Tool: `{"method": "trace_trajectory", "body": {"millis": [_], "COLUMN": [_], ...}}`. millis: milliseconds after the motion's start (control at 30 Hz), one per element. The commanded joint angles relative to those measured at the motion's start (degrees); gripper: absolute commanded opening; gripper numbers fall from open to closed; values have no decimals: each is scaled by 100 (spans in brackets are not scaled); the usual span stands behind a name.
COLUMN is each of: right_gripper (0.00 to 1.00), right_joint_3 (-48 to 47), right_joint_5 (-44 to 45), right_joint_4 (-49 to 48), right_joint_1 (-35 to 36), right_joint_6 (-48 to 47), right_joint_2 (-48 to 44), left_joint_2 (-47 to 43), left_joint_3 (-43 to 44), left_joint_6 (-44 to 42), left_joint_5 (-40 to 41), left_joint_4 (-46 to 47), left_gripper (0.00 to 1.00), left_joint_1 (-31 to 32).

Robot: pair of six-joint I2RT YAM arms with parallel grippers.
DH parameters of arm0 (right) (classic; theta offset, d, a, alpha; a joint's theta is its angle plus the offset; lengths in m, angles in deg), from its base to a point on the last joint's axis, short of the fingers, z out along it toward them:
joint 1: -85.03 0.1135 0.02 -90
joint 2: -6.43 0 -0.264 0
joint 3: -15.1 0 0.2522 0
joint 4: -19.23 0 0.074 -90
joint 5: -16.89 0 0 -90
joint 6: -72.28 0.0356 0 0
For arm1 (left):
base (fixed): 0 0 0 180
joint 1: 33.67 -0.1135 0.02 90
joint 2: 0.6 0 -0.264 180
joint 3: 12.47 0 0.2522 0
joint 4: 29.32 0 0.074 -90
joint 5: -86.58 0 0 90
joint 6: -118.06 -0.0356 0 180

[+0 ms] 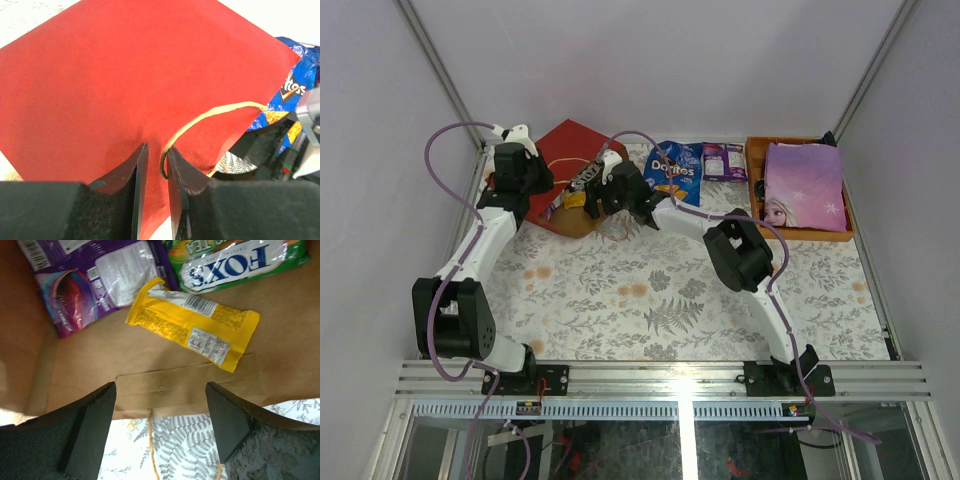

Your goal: Take the snacks out of the paper bag

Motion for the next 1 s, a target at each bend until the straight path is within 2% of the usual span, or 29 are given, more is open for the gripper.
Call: {"method": "trace_trajectory", "body": {"millis": [0, 133, 333, 733, 967], "right_gripper": [80, 81, 82, 87, 77], "right_joint_3": [-886, -1660, -1789, -2377, -2654], "right_joint_5": [434, 543, 632, 510, 396], "right_joint_4": [386, 875, 839, 1381, 1682], "right_joint_1": [-3, -16, -121, -214, -215], "right_joint_6": [-407, -453, -337, -280, -85], "right_joint_2": [389, 902, 1078, 1526, 1583], "left_joint_2": [-173, -205, -225, -206, -214], "left_joint_3": [-41, -53, -66, -49, -48], "left_joint_6": [-41, -57, -50, -59, -59], "left_joint_5": [-53, -10, -38, -78, -68], "left_joint_4": [147, 129, 151, 107, 117], "left_gripper": [21, 21, 21, 21, 21], "left_joint_1": [-58, -66, -61, -58, -60]}}
